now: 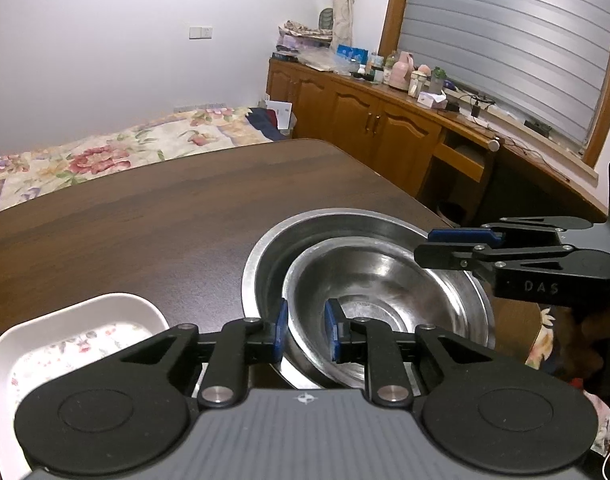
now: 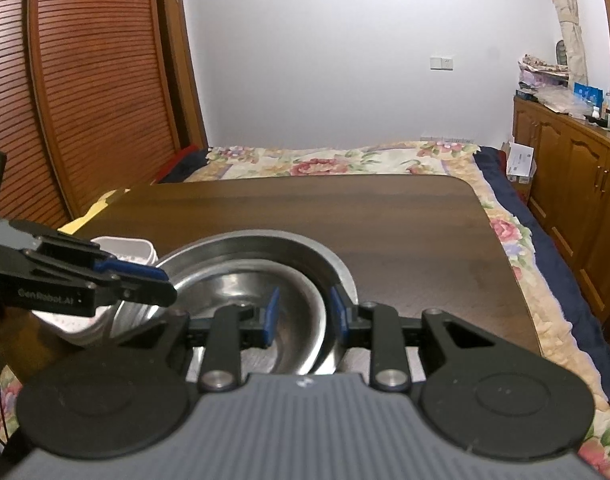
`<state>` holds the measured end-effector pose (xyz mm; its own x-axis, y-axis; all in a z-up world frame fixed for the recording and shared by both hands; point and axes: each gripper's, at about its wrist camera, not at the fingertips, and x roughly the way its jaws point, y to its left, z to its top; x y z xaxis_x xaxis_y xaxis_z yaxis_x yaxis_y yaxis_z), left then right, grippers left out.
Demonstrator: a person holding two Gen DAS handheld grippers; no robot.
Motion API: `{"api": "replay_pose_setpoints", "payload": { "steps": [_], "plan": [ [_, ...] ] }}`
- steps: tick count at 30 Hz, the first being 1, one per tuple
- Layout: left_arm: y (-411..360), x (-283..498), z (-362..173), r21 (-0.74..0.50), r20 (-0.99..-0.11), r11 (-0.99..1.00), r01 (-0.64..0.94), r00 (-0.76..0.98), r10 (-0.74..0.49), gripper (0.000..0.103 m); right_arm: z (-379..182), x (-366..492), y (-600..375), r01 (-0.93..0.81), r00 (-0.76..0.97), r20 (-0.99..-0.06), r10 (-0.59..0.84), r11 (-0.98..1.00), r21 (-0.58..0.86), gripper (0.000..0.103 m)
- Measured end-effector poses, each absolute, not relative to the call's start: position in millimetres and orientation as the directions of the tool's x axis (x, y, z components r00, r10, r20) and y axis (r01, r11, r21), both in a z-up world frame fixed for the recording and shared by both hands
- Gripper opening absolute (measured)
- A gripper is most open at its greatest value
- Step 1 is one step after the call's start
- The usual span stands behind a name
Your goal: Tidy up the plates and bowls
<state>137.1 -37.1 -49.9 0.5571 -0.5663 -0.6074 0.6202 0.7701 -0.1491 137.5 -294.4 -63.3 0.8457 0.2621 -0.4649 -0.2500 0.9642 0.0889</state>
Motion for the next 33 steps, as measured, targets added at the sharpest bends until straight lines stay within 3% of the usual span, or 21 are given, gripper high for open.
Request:
{"api": "replay_pose_setpoints", "payload": {
  "steps": [23, 29, 33],
  "plan": [
    [-30, 122, -27, -0.125, -0.553, 0.814, 0.567, 0.642, -0.532, 0.025, -45, 122, -309, -0.215, 0.883, -0.404, 0.238, 0.971, 0.102, 0.03],
    [-25, 113, -17, -0.108, -0.525, 0.828, 0.551, 0.675, -0.518, 0.037, -37, 116, -314, -0.209, 0.894, -0.385, 0.23, 0.973, 0.096, 0.03],
    [-22, 110, -15, -0.104, -0.506, 0.841, 0.531, 0.699, -0.505, 0.056, -38, 117, -317, -0.196, 0.899, -0.38, 0.219, 0.976, 0.099, 0.031]
  ]
}}
